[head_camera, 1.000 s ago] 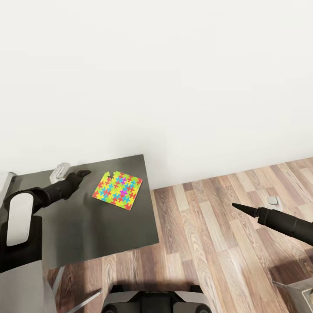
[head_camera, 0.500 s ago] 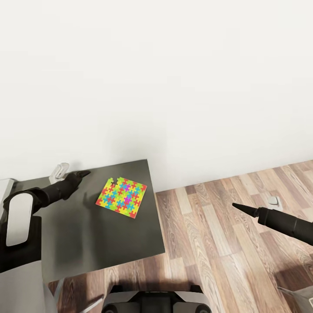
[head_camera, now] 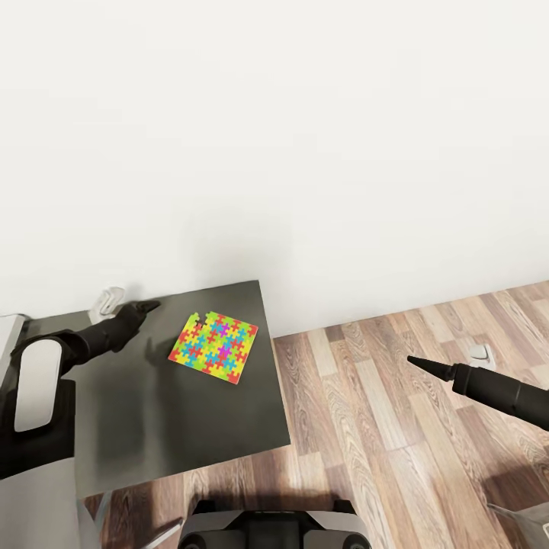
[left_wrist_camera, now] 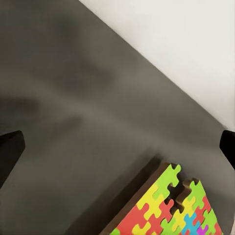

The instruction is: Put all the toys in the child's room - the three board games (two on the bed and one on the table), the two jigsaw puzzles on the table, and the tennis ball on the table - inside the toy box on the table in the child's room.

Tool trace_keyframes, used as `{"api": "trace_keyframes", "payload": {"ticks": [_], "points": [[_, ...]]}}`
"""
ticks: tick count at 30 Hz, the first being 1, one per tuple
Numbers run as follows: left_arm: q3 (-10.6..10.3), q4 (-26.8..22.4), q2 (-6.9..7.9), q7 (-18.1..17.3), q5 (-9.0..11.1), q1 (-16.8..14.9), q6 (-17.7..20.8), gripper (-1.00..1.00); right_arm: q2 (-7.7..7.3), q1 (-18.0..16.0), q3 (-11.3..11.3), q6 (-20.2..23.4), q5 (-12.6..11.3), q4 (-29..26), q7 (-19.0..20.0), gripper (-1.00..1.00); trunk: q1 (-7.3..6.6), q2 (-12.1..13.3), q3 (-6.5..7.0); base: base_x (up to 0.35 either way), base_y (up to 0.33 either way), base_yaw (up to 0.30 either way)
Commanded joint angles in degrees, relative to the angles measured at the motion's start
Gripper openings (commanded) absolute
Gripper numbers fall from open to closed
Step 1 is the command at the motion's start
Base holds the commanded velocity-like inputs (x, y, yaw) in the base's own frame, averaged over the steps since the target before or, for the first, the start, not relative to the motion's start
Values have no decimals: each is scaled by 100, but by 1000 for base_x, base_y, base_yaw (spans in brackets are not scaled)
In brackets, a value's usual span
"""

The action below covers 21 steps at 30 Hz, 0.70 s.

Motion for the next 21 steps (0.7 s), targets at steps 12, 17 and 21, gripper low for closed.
{"api": "trace_keyframes", "payload": {"ticks": [12, 17, 21], "points": [[-63, 122, -49, 63, 34, 63, -12, 100, 4, -4, -4, 32, 2, -1, 17, 100, 1, -5, -4, 2, 1, 0], [-185, 245, -57, 63, 30, 70, -25, 100, 4, -4, -4, 32, 2, -1, 17, 100, 1, -5, -4, 0, 0, 0], [-243, 322, -59, 63, 29, 64, -29, 100, 0, -4, -4, 32, 2, -1, 17, 100, 1, -5, -4, 0, 0, 0]]}}
